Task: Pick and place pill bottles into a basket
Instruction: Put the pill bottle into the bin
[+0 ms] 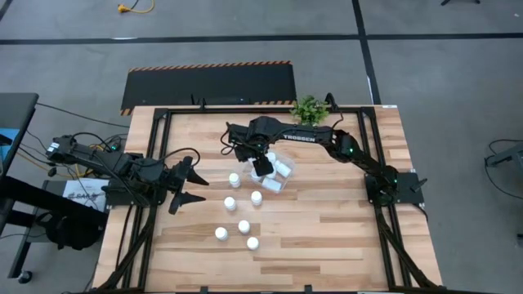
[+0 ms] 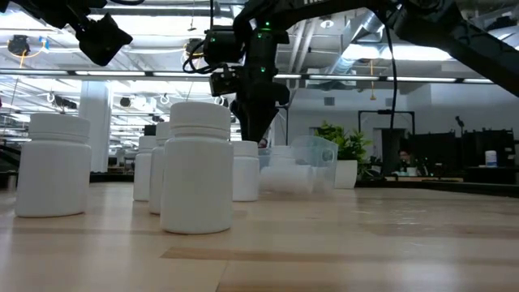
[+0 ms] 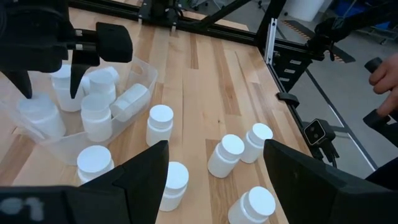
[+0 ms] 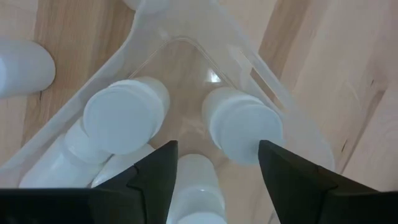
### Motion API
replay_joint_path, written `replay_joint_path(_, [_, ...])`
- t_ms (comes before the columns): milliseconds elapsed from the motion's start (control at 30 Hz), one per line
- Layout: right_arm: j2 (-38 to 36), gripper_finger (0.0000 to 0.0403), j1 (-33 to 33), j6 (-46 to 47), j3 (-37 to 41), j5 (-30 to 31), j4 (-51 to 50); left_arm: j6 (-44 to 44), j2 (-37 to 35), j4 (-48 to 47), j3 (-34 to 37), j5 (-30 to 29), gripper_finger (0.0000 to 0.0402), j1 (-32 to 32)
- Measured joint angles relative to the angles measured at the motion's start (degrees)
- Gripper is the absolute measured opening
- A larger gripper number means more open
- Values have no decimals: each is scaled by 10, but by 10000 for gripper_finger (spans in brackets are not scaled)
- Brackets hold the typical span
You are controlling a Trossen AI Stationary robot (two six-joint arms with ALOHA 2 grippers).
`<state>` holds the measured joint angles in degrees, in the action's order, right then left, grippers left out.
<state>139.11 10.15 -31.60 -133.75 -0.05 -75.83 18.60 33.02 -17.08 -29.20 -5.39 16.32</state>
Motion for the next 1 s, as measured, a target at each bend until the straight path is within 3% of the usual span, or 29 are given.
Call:
replay_joint_path(200, [0, 218, 0, 0, 0, 6, -4, 0, 0, 0, 0, 0, 251, 0])
replay_joint_path(433, [-13, 218, -14, -2, -11, 117, -35, 2, 0, 0, 0, 0, 251, 0])
replay_joint_path(567, [-47, 218, -16, 16, -9, 142, -44, 11, 0, 1, 0, 5, 251, 0])
replay_joint_path(733, [-102, 218, -15, 119, -11, 141, -72, 12, 0, 2, 0, 22, 251, 0])
replay_joint_path(1000, [-222, 218, -25, 376, 1, 135, -138, -8, 8, 2, 0, 57, 251, 0])
